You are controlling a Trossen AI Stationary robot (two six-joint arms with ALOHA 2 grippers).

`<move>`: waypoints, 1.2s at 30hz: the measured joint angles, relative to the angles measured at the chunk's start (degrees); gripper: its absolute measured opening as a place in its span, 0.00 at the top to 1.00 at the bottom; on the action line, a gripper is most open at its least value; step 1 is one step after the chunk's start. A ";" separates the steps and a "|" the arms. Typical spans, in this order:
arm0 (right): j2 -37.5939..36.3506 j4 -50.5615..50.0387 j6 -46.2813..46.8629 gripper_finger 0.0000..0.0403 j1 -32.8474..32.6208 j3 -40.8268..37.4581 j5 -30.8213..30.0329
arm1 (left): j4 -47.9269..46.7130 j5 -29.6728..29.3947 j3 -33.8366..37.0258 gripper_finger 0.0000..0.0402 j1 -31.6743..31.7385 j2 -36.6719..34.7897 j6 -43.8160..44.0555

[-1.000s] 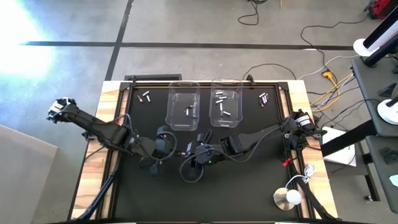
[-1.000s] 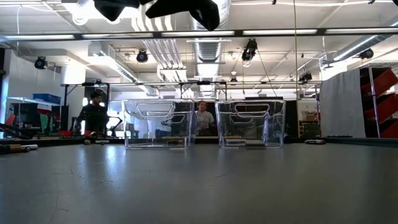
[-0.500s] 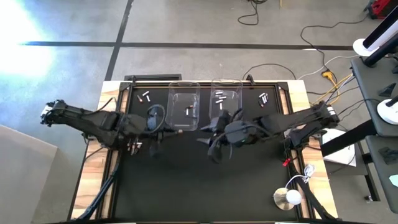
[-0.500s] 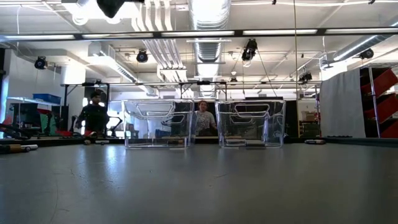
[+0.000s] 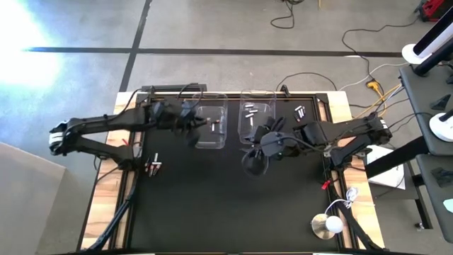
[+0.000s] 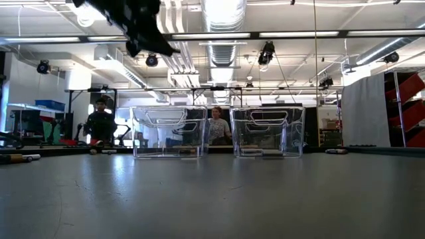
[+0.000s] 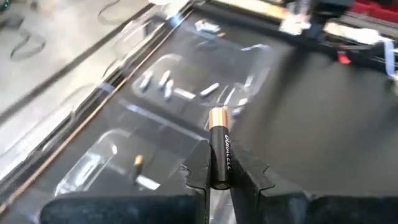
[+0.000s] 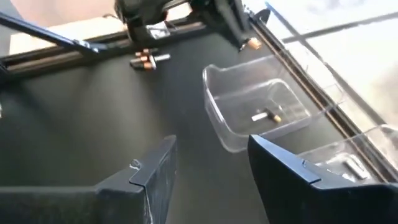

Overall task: Sort batteries
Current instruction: Put the black battery into the left transparent bin

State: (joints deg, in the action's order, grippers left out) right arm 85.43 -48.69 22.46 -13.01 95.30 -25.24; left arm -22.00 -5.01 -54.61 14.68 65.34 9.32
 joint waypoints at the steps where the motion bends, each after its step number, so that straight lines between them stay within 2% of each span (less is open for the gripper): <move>1: 0.02 0.04 -0.47 0.52 0.94 -0.36 2.22 | 0.03 0.72 0.00 0.96 1.65 0.96 0.52; 5: 0.13 -0.03 -2.69 0.52 5.18 -2.26 10.52 | 0.35 3.82 0.00 0.96 7.87 6.44 1.29; 9: 0.13 -1.57 -7.40 0.53 8.65 -2.86 12.18 | 1.59 7.37 0.00 0.95 12.24 11.33 2.18; 14: -0.13 -1.70 -13.77 0.56 12.73 -2.86 12.83 | 2.48 8.12 -0.41 0.95 14.24 14.76 1.88; 20: -0.43 -1.66 -19.70 0.58 18.28 -2.86 20.92 | 1.91 8.21 -5.80 0.95 16.98 20.01 1.08; 29: -0.41 -2.84 -24.73 0.60 22.76 -2.86 21.39 | -12.66 8.37 -16.68 0.95 17.59 32.74 -5.81; 36: -1.83 -8.59 -24.77 0.63 22.82 -2.86 21.41 | -16.59 9.82 -20.64 0.95 17.70 38.58 -6.33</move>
State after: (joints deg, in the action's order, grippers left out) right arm 83.60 -57.28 -2.31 9.80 92.44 -3.84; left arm -38.59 4.80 -75.25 32.38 103.92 2.99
